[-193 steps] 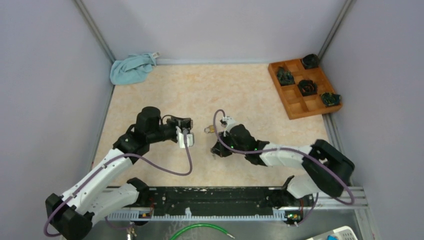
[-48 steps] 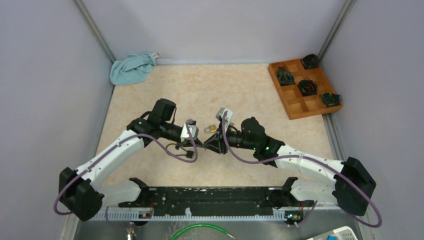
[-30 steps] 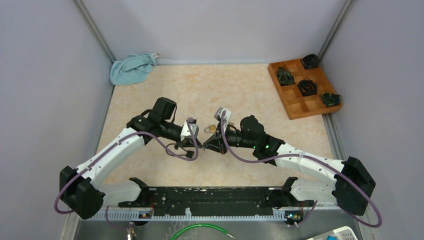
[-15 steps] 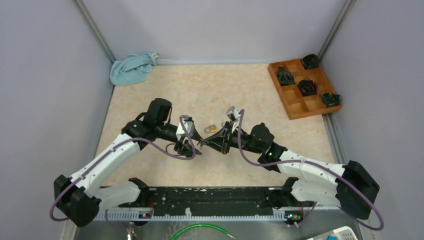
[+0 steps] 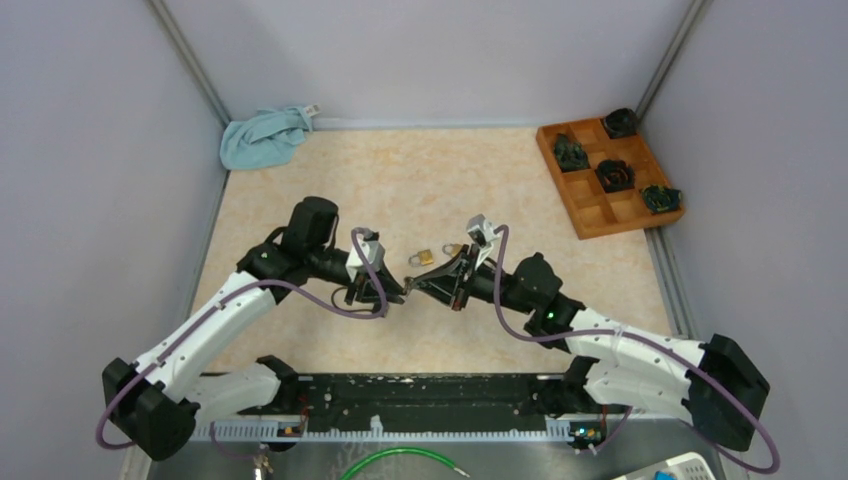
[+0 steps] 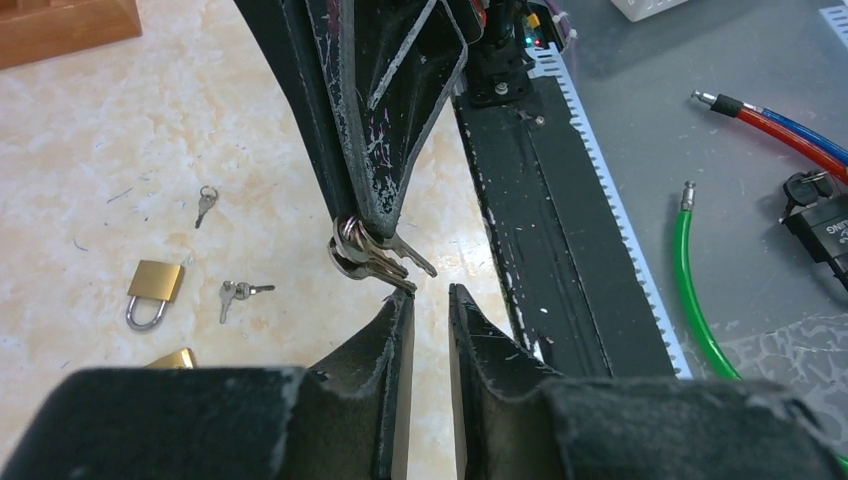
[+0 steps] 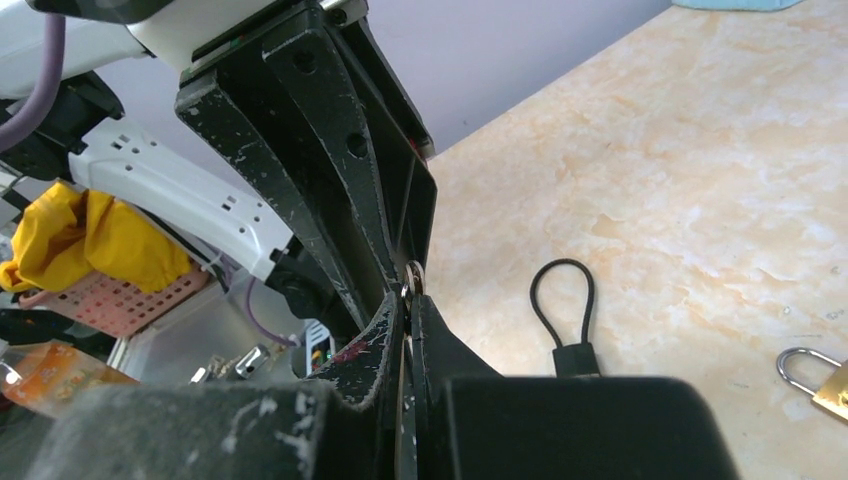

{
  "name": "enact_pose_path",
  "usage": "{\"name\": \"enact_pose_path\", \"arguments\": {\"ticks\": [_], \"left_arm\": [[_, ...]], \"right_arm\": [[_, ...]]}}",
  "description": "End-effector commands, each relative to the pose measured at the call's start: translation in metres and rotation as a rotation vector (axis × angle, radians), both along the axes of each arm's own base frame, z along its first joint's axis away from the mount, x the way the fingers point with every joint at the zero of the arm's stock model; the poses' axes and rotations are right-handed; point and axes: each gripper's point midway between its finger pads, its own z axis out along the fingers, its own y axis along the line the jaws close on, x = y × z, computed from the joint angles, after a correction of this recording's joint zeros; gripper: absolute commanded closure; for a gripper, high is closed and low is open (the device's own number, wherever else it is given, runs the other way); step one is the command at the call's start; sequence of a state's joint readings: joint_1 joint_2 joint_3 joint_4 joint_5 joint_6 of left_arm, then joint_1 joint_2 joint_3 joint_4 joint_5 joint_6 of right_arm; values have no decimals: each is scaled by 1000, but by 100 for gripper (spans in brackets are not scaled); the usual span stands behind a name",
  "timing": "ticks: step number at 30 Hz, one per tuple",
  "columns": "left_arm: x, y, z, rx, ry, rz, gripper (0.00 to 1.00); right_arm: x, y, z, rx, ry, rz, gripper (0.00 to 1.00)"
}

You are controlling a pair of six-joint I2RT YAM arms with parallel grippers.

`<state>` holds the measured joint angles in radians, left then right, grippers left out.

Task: Unlock with the key
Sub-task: Pick up the key from the center of the board.

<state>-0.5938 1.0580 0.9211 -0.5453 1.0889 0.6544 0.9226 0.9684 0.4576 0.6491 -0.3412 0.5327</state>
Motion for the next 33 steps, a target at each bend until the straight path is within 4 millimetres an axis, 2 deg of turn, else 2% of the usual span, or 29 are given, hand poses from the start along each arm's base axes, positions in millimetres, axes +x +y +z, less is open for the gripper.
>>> {"name": "enact_pose_path", "arguments": {"ticks": [1,6,10,17,23,27,31,33], "left_arm": [[-8,0,5,-24,25,-36,76],[-13,-2,11,-37,59,-58,72],[-14,-3,10,-35,83,-60,64],[-3,-5,8,-25,72,-10,66],[-9,-5,12,-33,122,-27,66],[-8,-7,10,-27,151,-16,74],[1,-9,8,-17,144,31,96],[5,-9,7,-7,137,49,100]], "right_arm": [[-5,-1,18,20,-65,13,100],[-6,-2,19,6,-79,20,100],[-7,-1,20,8,-80,28,100],[-11,1,21,12,-83,56,100],[-12,-1,22,-4,-97,53,100],[-13,0,24,-4,-104,55,100],[-14,0,25,-3,-108,60,100],[-14,0,25,-5,-110,58,100]]}}
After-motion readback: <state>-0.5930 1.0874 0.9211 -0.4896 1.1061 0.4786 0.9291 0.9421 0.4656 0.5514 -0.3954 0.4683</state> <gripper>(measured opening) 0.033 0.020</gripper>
